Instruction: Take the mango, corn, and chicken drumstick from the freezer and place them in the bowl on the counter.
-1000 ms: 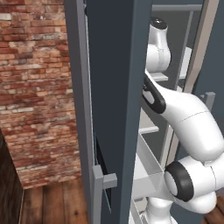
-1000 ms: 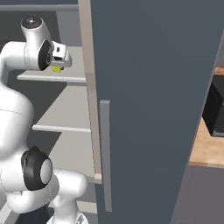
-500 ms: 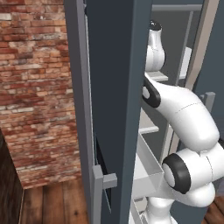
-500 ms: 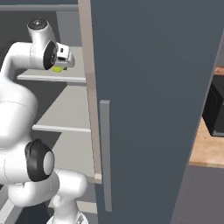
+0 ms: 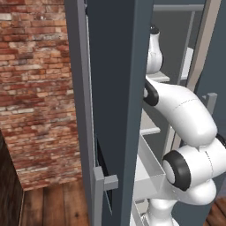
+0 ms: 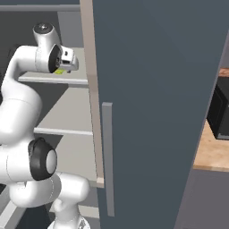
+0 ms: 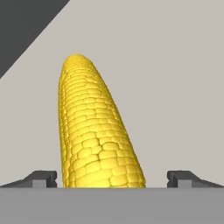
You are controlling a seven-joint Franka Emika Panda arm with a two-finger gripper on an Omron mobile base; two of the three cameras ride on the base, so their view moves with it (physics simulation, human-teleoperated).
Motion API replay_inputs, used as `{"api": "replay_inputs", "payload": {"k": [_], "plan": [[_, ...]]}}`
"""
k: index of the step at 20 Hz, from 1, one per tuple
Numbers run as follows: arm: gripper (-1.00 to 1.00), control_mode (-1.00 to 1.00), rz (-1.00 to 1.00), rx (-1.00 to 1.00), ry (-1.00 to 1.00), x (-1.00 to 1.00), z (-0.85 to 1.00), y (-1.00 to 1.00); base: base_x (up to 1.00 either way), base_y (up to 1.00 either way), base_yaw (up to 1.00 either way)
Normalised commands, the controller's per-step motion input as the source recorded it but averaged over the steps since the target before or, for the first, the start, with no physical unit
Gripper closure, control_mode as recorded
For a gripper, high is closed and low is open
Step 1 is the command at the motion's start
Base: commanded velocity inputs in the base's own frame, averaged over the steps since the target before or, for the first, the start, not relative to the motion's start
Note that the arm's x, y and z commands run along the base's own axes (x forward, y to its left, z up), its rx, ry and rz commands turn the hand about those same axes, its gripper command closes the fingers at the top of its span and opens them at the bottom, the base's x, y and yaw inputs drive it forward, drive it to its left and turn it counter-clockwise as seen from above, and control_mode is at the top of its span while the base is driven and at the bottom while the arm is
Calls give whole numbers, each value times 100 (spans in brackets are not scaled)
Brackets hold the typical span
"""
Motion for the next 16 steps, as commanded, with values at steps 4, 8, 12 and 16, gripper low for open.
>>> {"api": "replay_inputs", "payload": {"k": [4,8,12,16], "plan": [[-100,-100,0,0,0,11,-16,0,0,0,0],[100,-100,0,0,0,12,-18,3,0,0,0],[100,-100,0,0,0,10,-6,4,0,0,0],[100,-100,1,0,0,0,-10,8,0,0,0]]}}
